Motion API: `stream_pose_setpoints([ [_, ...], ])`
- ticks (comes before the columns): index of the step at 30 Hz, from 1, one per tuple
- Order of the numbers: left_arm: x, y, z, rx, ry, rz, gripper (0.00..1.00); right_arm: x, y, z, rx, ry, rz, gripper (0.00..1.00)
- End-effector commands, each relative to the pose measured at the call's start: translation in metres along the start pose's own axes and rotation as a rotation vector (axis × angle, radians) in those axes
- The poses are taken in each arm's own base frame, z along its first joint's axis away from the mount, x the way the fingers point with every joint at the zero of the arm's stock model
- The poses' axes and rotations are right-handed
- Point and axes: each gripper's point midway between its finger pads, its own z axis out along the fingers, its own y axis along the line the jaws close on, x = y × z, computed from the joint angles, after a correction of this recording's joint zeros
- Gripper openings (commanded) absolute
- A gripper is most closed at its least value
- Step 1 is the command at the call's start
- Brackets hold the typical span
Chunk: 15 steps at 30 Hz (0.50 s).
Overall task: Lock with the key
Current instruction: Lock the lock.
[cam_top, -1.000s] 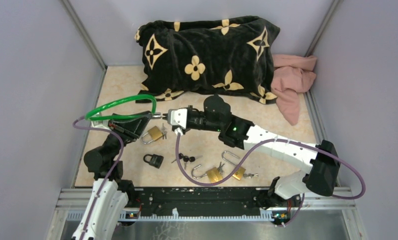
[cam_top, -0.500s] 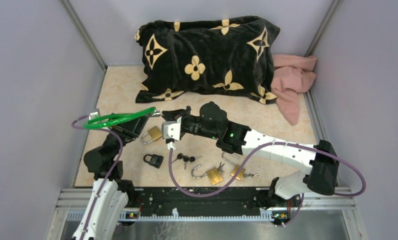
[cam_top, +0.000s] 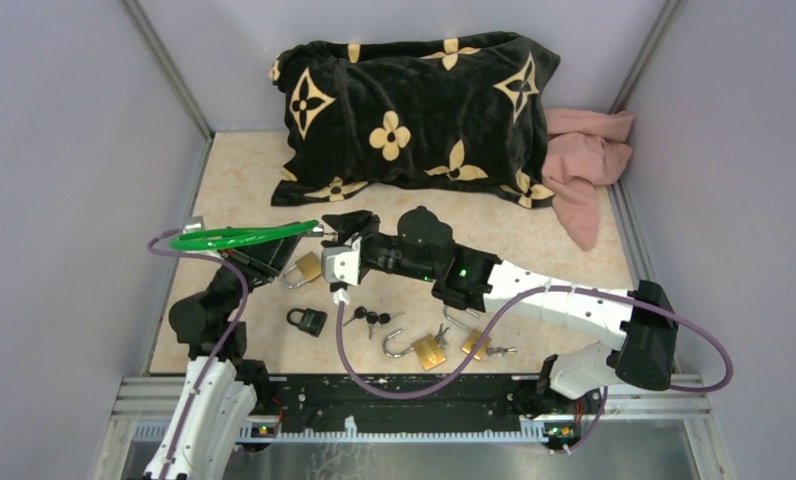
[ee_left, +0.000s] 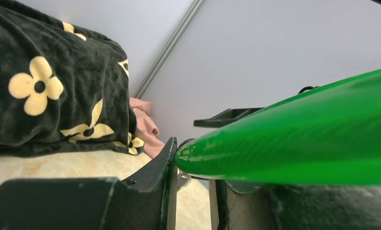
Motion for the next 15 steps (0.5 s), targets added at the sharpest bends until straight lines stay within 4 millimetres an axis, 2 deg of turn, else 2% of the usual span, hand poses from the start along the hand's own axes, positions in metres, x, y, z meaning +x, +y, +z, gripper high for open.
stream_pose_setpoints([
  [1, -0.002, -0.002, 0.0, 0.014, -0.009, 0.016, 0.0, -0.038, -0.033, -0.013, 0.095, -0.078, 0.028, 0.56],
  [4, -0.002, -0.002, 0.0, 0.013, -0.008, 0.019, 0.0, -0.034, -0.031, -0.019, 0.094, -0.057, 0.075, 0.8],
  [5, -0.002, -0.001, 0.0, 0.012, -0.007, 0.018, 0.0, -0.033, -0.029, -0.021, 0.085, -0.049, 0.087, 0.95],
  [6, -0.002, -0.001, 0.0, 0.011, -0.008, 0.019, 0.0, -0.033, -0.026, -0.022, 0.07, -0.042, 0.107, 0.98],
  [10, -0.002, -0.002, -0.001, 0.014, -0.005, 0.021, 0.0, -0.039, -0.009, -0.027, -0.068, -0.048, 0.268, 0.98],
  [11, -0.001, -0.002, -0.001, 0.014, -0.004, 0.02, 0.0, -0.045, -0.01, -0.027, -0.095, -0.075, 0.331, 0.98],
  [15, -0.001, -0.002, 0.0, 0.017, -0.001, 0.024, 0.0, -0.07, -0.038, -0.026, -0.03, -0.23, 0.491, 0.98],
])
